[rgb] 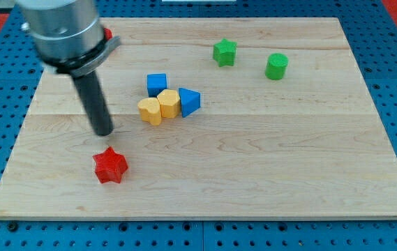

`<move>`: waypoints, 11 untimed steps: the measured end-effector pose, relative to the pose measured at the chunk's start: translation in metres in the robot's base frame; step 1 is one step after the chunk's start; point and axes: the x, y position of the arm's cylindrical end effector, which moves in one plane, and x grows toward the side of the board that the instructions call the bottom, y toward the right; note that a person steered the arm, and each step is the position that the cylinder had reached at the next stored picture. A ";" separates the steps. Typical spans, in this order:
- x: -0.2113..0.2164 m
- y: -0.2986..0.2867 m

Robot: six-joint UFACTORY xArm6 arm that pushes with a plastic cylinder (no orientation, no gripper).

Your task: Push the red star towards the right side of the board

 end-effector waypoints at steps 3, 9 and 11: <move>0.053 0.122; 0.035 0.346; 0.027 0.359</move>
